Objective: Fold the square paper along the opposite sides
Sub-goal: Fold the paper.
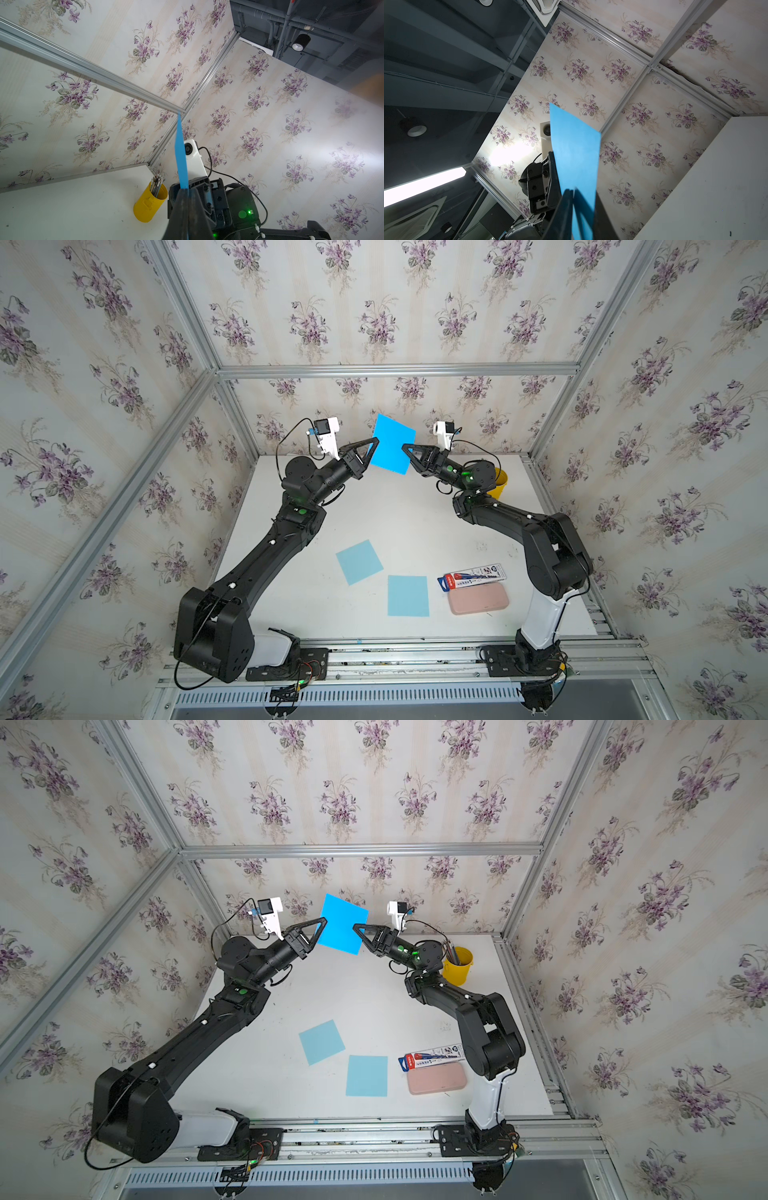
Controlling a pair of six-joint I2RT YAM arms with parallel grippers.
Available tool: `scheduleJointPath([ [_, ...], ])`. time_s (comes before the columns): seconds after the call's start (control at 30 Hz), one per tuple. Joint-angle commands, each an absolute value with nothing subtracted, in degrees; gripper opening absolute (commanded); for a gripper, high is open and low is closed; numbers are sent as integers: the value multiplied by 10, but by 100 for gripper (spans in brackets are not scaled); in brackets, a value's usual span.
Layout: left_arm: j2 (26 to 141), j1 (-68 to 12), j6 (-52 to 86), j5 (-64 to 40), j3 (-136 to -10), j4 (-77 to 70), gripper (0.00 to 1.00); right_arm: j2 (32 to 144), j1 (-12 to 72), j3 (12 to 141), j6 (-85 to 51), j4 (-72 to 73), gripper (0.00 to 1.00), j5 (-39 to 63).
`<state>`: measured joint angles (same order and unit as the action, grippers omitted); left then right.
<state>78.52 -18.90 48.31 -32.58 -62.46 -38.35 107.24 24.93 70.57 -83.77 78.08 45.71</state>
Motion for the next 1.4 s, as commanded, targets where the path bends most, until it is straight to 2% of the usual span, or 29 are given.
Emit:
scheduleJointPath([
  [0.0,786,-189,476,-337,-627,-392,12,1066,241,706,-831,801,3,472],
  [0.1,784,-186,471,-355,-633,-379,37,1062,226,718,-812,780,0,515],
  [0.2,785,-177,470,-387,-646,-359,45,1062,217,745,-787,736,0,576],
  [0.33,787,-169,470,-414,-660,-329,45,1044,217,758,-719,650,0,626],
  [0.4,785,-165,464,-427,-667,-306,42,1028,216,762,-666,583,0,642],
  [0.5,778,-163,446,-436,-674,-268,37,1000,212,772,-576,468,0,649],
  [0.67,773,-163,435,-448,-672,-240,35,971,211,795,-471,332,0,644],
  [0.8,777,-163,438,-462,-669,-238,25,962,211,810,-424,266,0,643],
  [0.87,779,-163,439,-469,-671,-236,23,962,211,820,-410,242,0,644],
  [1.17,770,-163,409,-473,-675,-198,25,951,211,832,-366,189,0,634],
  [1.37,773,-163,397,-477,-671,-189,30,948,210,833,-359,180,0,632],
])
